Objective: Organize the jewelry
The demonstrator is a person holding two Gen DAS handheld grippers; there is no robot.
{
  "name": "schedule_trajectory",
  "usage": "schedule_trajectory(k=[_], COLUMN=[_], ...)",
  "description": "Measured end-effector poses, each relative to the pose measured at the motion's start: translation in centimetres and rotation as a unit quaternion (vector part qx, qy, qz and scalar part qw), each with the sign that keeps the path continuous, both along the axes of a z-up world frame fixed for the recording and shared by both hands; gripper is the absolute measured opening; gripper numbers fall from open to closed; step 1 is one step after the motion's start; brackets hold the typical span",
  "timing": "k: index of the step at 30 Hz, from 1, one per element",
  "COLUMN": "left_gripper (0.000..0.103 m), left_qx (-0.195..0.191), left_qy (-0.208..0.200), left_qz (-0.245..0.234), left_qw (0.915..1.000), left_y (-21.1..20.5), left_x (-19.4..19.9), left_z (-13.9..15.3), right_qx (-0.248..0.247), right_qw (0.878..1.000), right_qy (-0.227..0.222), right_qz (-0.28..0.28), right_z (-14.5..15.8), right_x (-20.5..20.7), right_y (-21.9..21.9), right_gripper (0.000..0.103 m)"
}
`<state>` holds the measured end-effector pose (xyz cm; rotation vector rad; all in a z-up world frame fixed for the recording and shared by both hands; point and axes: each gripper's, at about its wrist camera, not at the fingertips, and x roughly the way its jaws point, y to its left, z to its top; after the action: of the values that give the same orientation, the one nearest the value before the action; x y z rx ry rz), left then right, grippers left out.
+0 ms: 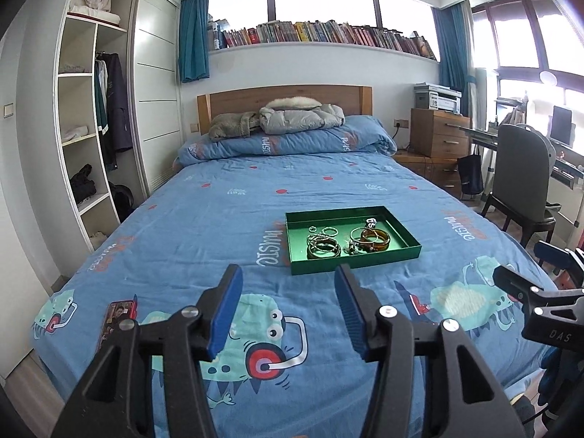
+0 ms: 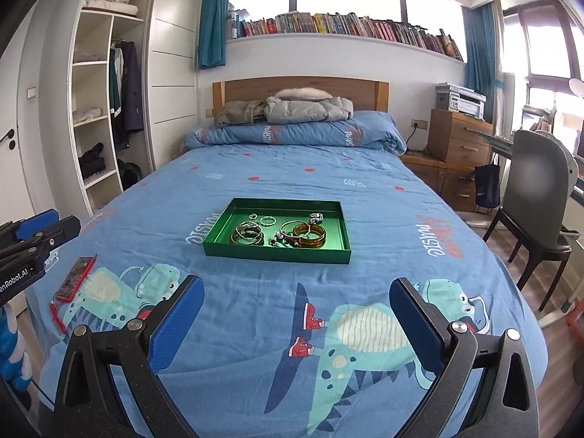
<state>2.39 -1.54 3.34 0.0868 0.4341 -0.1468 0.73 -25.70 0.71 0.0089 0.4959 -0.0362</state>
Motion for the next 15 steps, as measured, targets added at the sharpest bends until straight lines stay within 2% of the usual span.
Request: schedule_trajectory(k=[15], left_gripper=[0.053], left_qx=[0.008], left_qy=[-0.005], left_qz=[-0.008], left_qw=[0.9999], left_y=[-0.8], left_x=[-1.7], left_z=[0.0], right_qx=[0.007], right_qw=[1.0], right_qy=[-0.024], right_qz=[-0.008], right_z=[0.8], right_x=[-2.4], right_y=[-0.7], right_gripper=[0.102])
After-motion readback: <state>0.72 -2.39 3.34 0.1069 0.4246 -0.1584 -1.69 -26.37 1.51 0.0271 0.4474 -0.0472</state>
